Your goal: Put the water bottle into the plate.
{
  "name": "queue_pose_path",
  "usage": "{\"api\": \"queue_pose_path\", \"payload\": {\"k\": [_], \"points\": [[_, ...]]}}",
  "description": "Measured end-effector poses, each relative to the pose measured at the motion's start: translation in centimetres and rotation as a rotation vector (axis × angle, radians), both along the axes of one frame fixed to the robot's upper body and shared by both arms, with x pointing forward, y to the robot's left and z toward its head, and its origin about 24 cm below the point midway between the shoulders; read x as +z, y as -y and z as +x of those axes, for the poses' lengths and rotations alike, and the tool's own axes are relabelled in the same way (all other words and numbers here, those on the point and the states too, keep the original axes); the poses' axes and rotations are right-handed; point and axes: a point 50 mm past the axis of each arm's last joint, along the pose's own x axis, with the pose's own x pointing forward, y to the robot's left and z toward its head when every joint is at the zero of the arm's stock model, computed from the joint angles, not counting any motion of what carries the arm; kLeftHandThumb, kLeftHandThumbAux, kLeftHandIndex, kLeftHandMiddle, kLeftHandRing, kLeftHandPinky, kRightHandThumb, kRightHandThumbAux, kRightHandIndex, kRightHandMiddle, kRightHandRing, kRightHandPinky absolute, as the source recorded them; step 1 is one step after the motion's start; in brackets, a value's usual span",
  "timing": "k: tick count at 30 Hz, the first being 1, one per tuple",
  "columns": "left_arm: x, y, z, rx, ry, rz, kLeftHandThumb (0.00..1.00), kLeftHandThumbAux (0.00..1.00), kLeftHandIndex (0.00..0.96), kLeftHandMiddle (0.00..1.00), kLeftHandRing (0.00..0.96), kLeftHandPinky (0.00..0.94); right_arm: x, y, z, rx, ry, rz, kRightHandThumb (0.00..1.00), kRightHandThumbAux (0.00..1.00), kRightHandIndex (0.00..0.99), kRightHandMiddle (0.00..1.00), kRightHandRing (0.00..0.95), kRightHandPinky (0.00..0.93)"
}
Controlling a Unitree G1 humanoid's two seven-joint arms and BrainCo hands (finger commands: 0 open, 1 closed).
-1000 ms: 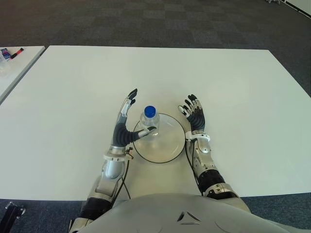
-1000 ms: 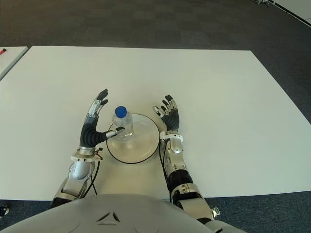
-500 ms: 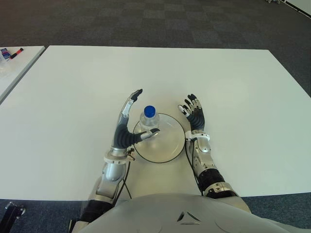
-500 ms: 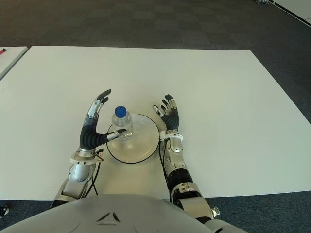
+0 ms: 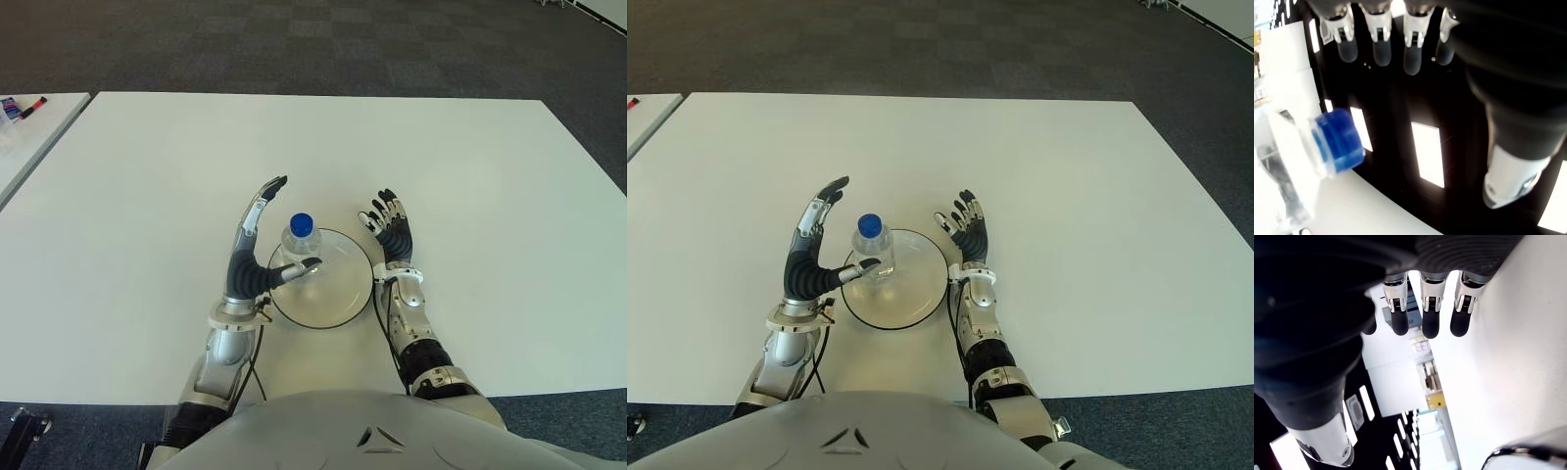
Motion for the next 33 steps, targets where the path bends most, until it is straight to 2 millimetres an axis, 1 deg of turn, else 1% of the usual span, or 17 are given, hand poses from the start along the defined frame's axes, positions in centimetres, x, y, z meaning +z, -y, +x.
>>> {"api": "queue_pose_path", "payload": {"k": [5, 8, 12, 16, 21, 26, 33], "points": [[-0.2, -0.2, -0.1, 0.002, -0.030, -0.027, 0.000, 0.759, 0.109, 0.124, 0.086, 0.083, 0.0, 0.0, 0.0, 0.000, 0.000, 0.000, 0.061, 0.821, 0.106, 0.116, 0.110, 0.148], [-0.6, -0.9, -0.3, 0.020, -0.070, -0.050, 0.000, 0.769, 0.113, 0.124, 0.085, 0.091, 0.0, 0.0, 0.0, 0.000, 0.001, 0.000, 0.059, 0.822, 0.107, 0.117, 0.110, 0.147], [-1.2, -1.9, -0.3, 0.079, -0.111, -0.061, 0.000, 0.794, 0.136, 0.135, 0.100, 0.119, 0.0, 0.0, 0.0, -0.002, 0.001, 0.000, 0.054, 0.823, 0.109, 0.118, 0.109, 0.146], [-1.2, -2.6, -0.2, 0.162, -0.095, -0.053, 0.000, 0.809, 0.157, 0.142, 0.114, 0.135, 0.0, 0.1, 0.0, -0.004, 0.000, 0.000, 0.057, 0.821, 0.112, 0.118, 0.108, 0.147], [-1.0, -3.3, -0.1, 0.254, -0.066, -0.044, 0.000, 0.814, 0.149, 0.131, 0.116, 0.145, 0.0, 0.1, 0.1, -0.005, 0.000, 0.001, 0.059, 0.828, 0.113, 0.118, 0.107, 0.142], [-1.0, -3.4, 0.0, 0.283, -0.061, -0.030, 0.007, 0.815, 0.127, 0.117, 0.112, 0.146, 0.0, 0.1, 0.1, -0.005, 0.001, 0.001, 0.057, 0.832, 0.113, 0.117, 0.107, 0.146], [-1.3, -3.4, 0.1, 0.318, -0.087, -0.052, 0.051, 0.810, 0.117, 0.123, 0.128, 0.173, 0.0, 0.1, 0.1, -0.006, 0.000, 0.001, 0.049, 0.827, 0.109, 0.115, 0.106, 0.141]]}}
